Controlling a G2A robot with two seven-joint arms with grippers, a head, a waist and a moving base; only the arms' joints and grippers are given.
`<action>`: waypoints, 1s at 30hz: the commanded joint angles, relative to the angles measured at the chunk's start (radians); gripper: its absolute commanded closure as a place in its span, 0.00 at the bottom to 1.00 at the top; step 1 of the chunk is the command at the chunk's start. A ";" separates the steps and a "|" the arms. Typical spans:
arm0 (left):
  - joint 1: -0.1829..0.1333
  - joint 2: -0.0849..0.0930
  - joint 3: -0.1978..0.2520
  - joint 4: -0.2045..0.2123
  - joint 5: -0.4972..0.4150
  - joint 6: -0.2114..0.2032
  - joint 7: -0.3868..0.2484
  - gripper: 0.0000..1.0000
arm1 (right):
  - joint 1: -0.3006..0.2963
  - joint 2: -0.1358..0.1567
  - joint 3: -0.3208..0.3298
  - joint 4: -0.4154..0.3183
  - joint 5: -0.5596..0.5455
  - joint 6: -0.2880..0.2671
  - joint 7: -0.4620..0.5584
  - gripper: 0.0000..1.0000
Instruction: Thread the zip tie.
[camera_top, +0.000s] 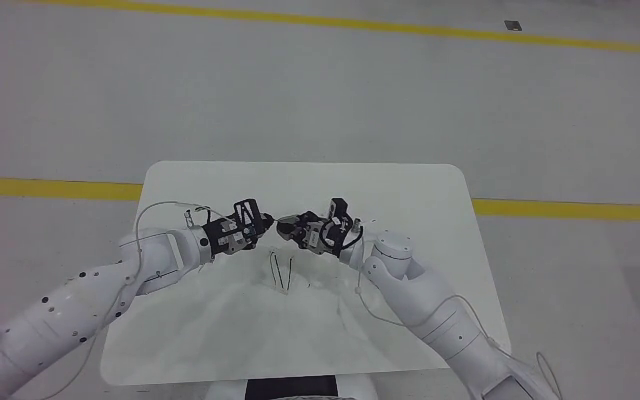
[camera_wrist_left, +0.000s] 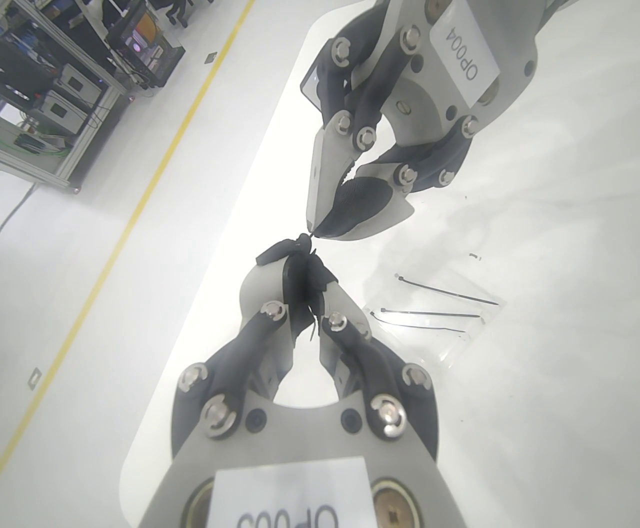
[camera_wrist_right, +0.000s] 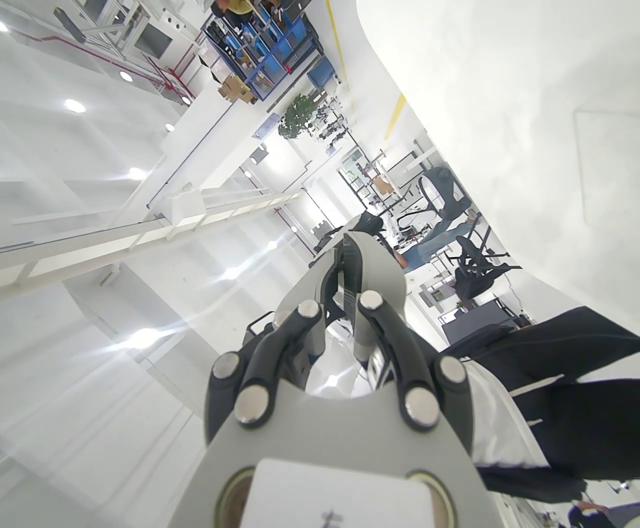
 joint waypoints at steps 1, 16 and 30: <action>0.000 0.000 0.000 0.000 0.000 0.000 0.000 1.00 | -0.002 -0.001 0.003 -0.001 -0.005 0.000 0.001 1.00; 0.020 0.012 -0.038 -0.013 -0.046 -0.007 0.042 0.00 | -0.046 0.012 0.089 -0.012 -0.095 -0.060 0.058 1.00; -0.049 0.124 0.087 -0.001 -0.286 -0.007 0.178 0.00 | -0.069 0.038 0.139 -0.025 -0.311 -0.172 0.192 1.00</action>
